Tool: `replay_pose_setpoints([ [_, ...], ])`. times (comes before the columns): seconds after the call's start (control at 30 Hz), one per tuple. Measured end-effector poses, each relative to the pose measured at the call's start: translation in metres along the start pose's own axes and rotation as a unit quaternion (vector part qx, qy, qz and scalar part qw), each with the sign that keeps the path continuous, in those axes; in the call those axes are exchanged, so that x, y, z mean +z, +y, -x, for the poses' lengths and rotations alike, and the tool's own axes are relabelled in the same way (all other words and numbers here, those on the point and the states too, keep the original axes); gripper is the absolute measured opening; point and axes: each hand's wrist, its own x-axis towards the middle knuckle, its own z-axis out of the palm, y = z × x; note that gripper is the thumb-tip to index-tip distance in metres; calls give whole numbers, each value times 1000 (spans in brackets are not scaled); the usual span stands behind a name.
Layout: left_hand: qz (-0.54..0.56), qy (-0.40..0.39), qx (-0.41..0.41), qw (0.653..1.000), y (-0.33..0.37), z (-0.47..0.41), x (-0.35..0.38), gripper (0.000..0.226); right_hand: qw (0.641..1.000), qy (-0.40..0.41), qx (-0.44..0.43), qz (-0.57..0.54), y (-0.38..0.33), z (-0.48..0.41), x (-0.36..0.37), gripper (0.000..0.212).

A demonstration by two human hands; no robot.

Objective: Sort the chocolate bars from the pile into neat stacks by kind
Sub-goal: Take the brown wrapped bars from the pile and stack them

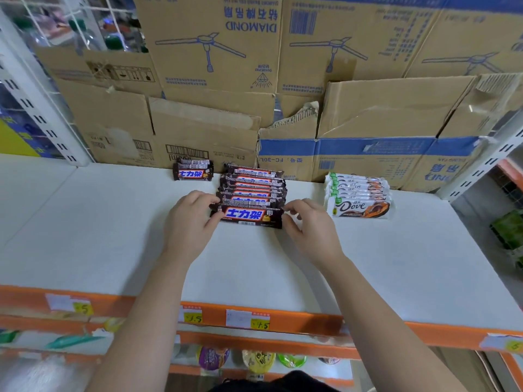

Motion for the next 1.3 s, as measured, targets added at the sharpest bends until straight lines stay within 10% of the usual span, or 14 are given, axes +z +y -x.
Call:
replay_pose_setpoints([
  [0.57, -173, 100, -197, 960, -154, 125, -147, 40, 954, -134, -241, -113, -228, -22, 156, 25],
  [1.3, -179, 72, -196, 961, -515, 141, -363, 37, 958, -127, -207, -152, -572, -93, 411, 17],
])
